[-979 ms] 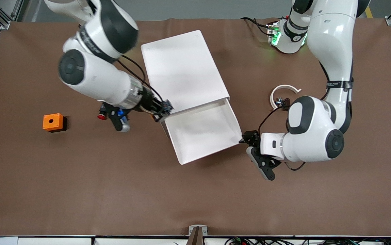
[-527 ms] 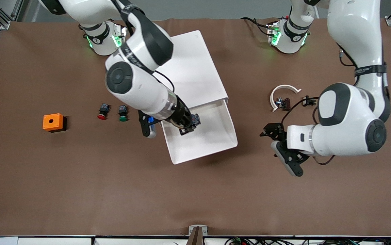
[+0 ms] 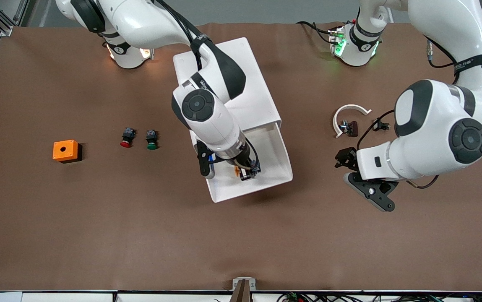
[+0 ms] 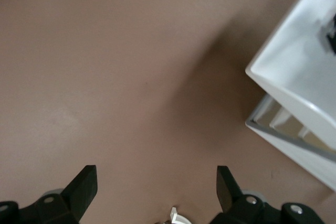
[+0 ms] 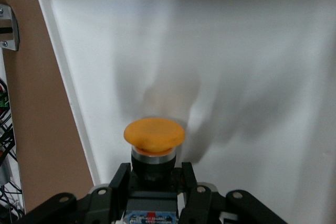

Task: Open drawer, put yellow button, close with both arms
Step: 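Lower the yellow button into the drawer and open the right gripper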

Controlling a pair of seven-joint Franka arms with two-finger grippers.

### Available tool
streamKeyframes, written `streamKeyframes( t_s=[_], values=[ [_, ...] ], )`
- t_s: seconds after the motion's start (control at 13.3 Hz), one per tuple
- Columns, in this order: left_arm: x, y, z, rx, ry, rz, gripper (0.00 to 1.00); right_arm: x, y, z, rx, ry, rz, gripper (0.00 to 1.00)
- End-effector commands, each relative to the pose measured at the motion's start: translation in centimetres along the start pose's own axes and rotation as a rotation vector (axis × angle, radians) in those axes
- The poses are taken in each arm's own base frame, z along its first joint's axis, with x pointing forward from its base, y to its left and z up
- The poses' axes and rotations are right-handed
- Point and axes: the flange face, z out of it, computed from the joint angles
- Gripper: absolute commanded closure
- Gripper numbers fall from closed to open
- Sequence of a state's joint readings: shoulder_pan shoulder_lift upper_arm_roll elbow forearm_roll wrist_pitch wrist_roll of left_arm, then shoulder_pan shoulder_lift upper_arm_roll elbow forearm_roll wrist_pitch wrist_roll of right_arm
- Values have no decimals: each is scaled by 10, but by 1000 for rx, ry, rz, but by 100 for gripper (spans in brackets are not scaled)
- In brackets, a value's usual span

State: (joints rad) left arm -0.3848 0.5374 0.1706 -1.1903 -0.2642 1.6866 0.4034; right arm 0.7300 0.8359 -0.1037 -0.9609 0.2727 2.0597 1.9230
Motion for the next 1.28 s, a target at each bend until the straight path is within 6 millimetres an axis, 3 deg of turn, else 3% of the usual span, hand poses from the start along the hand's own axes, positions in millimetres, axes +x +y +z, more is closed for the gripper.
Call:
streamKeyframes(
  t_s=[0.0,0.23,0.3,0.38,0.53,0.68,0.9,1.13,1.21],
  values=[
    [-4,6,-8,28,13,-74,0,-7,-4,3,32,33,-5,100],
    [-3,8,-8,26,14,-140,0,-6,-6,11,55,44,-17,100],
    [-3,8,-7,25,12,-153,0,-6,-5,12,54,44,-18,15],
    [-3,9,-7,24,14,-152,0,-6,-5,11,54,51,-25,0],
    [-3,8,-7,26,16,-159,0,-9,-3,9,47,45,-29,0],
    [0,13,-5,26,22,-209,0,-17,-2,-8,51,28,-34,0],
    [11,31,4,29,41,-310,0,-17,-3,-60,10,-9,-52,0],
    [25,44,21,35,74,-375,0,2,-9,-110,-10,-39,-136,0],
    [32,57,25,37,97,-382,0,14,-10,-122,-34,-37,-205,0]
  ],
)
